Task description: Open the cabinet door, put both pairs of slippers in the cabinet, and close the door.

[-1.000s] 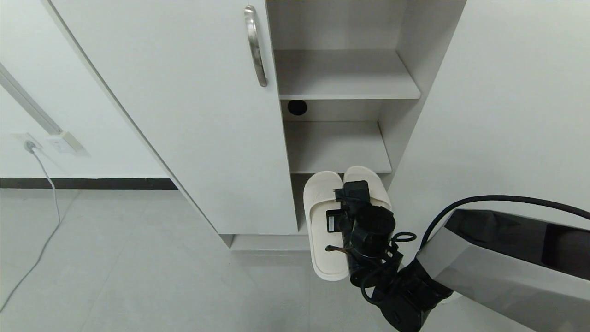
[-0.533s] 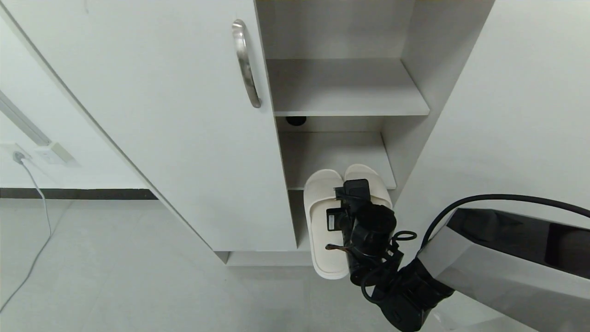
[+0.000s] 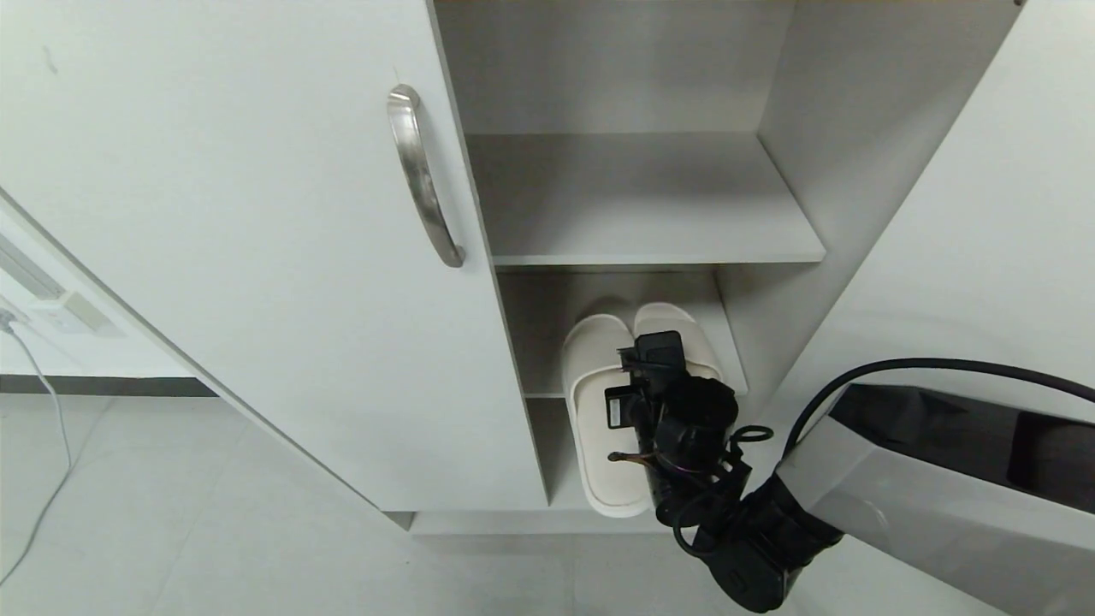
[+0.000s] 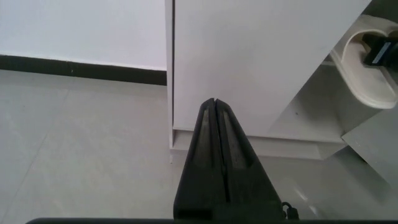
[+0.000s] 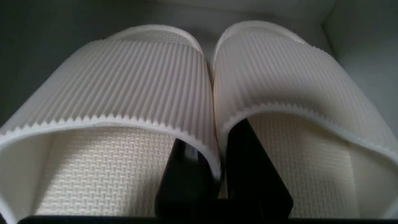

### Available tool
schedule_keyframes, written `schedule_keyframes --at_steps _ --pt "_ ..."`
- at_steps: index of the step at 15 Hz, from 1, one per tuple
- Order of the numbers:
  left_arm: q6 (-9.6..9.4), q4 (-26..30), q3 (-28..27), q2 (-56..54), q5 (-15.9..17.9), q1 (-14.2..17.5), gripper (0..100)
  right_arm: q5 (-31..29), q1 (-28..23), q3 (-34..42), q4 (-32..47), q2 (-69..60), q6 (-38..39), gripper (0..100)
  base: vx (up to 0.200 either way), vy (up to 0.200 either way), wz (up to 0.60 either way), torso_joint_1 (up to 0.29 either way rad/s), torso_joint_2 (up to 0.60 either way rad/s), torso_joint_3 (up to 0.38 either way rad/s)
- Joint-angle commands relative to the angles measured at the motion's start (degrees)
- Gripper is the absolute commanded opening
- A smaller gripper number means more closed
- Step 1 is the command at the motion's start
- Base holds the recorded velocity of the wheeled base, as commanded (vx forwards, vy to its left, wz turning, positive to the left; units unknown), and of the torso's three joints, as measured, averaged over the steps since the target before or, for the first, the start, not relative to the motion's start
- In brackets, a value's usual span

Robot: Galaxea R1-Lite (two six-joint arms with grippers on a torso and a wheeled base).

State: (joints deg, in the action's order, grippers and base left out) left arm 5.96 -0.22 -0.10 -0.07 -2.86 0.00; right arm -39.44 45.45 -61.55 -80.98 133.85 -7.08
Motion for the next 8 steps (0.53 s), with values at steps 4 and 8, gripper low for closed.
schedule_keyframes --at_steps 4,8 --pt "0.02 0.0 0.0 0.1 0.0 0.0 0 0.3 -3.3 -9.3 4.1 4.6 0.0 0 0.000 0.000 0.00 0.000 0.00 0.000" --pt "0.02 0.0 0.0 0.1 -0.1 0.0 0 0.3 -4.1 -18.5 11.0 6.5 0.1 0 0.000 0.000 0.00 0.000 0.00 0.000"
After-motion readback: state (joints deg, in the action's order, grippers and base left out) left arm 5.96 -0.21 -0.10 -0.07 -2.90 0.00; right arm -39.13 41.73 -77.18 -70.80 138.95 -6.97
